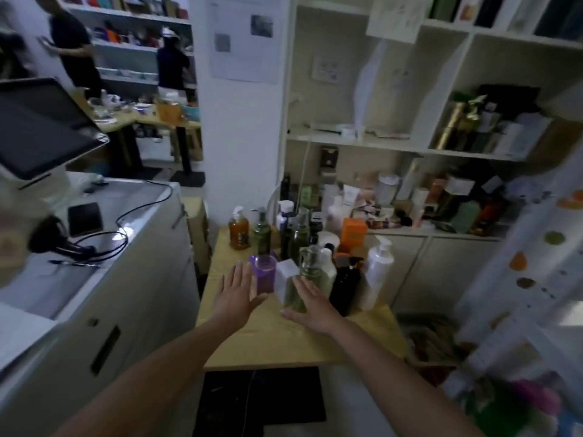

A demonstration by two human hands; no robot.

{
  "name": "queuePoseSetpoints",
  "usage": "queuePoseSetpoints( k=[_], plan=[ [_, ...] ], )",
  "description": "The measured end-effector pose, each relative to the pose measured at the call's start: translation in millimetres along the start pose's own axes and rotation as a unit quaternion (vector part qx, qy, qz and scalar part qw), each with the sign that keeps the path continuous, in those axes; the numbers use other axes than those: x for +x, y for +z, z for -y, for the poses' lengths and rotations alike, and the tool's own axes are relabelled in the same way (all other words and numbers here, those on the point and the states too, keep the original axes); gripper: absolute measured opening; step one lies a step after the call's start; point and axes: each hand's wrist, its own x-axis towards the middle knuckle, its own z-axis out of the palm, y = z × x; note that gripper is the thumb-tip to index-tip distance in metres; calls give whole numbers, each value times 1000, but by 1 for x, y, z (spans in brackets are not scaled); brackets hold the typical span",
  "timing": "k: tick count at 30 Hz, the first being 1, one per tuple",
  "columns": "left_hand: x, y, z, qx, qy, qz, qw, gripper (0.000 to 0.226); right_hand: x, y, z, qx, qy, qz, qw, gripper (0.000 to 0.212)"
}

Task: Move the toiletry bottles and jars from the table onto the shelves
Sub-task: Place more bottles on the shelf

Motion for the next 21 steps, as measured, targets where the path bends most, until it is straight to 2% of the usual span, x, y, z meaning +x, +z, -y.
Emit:
queuePoseSetpoints(
  k=[3,5,10,14,18,21],
  plan=[
    [12,3,28,4,-28,11,1000,96,41,13,19,5,-18,25,1000,95],
    [21,8,42,5,-36,16,999,89,65,19,30,21,-27,33,999,97],
    [57,23,60,-4,-50,48,998,91,119,30,40,53,-22,39,998,102],
    [109,29,70,-33,-56,59,996,93,176,25,43,115,33,17,993,104],
    [169,27,71,-66,-67,61,994,96,235,11,47,251,137,-57,957,96],
    [215,23,78,-82,-58,60,993,100,268,3,51,343,180,-68,919,93]
  ],
)
